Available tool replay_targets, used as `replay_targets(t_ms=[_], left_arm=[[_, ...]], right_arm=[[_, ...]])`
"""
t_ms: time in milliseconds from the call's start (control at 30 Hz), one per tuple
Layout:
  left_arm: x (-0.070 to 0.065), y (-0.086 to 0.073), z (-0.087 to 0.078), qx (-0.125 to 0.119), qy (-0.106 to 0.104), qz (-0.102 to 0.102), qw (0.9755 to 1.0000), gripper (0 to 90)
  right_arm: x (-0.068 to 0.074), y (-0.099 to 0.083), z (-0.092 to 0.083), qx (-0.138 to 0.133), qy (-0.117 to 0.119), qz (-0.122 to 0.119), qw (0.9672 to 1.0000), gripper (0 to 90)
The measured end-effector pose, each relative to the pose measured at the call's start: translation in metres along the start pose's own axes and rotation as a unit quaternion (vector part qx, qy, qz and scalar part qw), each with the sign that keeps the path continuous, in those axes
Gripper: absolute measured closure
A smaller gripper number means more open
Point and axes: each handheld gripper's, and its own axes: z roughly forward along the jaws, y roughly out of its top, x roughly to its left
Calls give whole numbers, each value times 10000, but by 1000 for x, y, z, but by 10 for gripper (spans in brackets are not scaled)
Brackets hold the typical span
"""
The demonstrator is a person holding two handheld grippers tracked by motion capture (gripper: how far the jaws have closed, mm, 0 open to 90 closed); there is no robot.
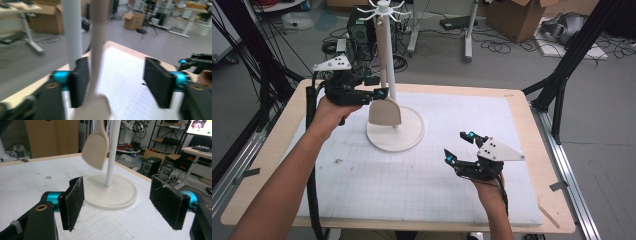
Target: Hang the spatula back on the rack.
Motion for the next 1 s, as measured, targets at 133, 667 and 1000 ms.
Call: replay_targets(t_ms=[133, 667, 1000], left_arm=[[-5, -12, -14, -132, 288, 204, 9993, 273], [-16, -118, -61, -1023, 971, 42, 9900, 162], [-20, -171, -87, -907, 1276, -147, 9876, 169]], right_arm=[[-2, -2, -1, 21, -30, -4, 10000, 274], [-16, -31, -15, 362, -474, 238, 9979, 238], [-31, -65, -46, 741, -997, 479, 9911, 203]])
